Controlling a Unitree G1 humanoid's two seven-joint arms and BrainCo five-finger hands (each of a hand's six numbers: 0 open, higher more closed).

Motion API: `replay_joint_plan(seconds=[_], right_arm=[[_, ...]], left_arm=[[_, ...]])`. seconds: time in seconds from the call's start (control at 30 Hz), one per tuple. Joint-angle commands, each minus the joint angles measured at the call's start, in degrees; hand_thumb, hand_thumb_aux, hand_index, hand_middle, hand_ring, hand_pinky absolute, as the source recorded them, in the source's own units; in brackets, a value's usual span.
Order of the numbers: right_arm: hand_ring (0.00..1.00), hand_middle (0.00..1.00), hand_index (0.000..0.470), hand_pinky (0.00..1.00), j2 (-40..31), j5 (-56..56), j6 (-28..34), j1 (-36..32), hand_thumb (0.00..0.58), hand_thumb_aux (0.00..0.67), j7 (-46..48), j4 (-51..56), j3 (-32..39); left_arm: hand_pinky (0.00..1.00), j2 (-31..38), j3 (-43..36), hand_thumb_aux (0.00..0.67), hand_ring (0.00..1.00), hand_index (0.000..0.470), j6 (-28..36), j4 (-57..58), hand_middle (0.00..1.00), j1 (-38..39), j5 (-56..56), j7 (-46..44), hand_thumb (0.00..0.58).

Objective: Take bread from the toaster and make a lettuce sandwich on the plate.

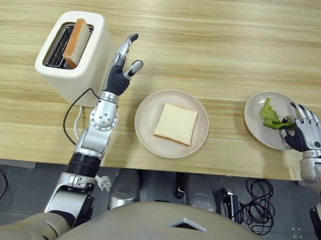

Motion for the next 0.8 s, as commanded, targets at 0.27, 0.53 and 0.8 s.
replay_joint_plan(seconds=[0.27,0.53,0.8], right_arm=[[1.00,1.00,0.460,1.00,-2.30,0.12,-6.19,-6.05,0.580,0.670,-4.16,-5.15,0.90],[1.00,1.00,0.460,1.00,-0.86,-7.53,-9.67,-11.56,0.580,0.670,-8.23,-19.63,4.69],[1.00,1.00,0.460,1.00,8.10,-12.05,-14.15,-14.09,0.580,0.670,-0.92,-33.08,10.50]], left_arm=[[0.00,0.14,-0.39,0.000,0.00,0.000,-0.92,3.14,0.00,-1.00,0.71,1.22,0.000],[0.00,-0.02,0.01,0.000,0.00,0.000,-1.33,4.87,0.00,-1.79,-0.12,1.77,0.000],[0.00,0.09,0.68,0.000,0.00,0.000,-2.46,8.68,0.00,-4.24,-1.07,2.29,0.000]])
